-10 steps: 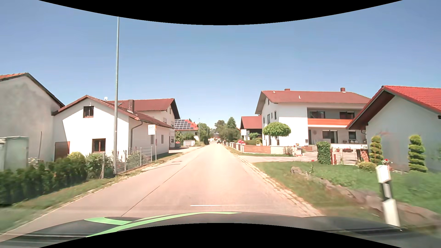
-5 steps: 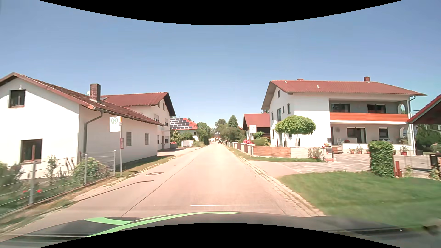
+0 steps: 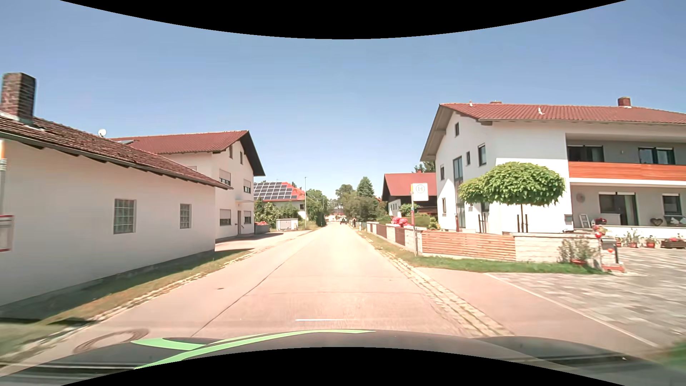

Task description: Follow the waypoints while adhering to traffic rules and regulations

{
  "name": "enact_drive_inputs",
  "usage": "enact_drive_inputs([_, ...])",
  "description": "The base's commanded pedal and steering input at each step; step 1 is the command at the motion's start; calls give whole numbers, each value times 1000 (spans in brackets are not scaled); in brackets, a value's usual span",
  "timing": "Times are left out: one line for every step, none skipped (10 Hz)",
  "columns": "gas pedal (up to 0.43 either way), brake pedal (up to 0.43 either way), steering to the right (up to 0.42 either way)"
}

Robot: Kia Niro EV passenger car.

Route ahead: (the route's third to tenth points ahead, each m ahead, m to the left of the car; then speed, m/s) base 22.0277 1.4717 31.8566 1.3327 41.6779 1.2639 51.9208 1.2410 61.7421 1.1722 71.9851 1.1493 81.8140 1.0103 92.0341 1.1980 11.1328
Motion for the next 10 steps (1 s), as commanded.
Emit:
enact_drive_inputs([28,0,-5])
enact_drive_inputs([20,0,-5])
enact_drive_inputs([20,0,-6])
enact_drive_inputs([20,0,-5])
enact_drive_inputs([20,0,-5])
enact_drive_inputs([20,0,-5])
enact_drive_inputs([20,0,-6])
enact_drive_inputs([20,0,-5])
enact_drive_inputs([20,0,-5])
enact_drive_inputs([20,0,-5])
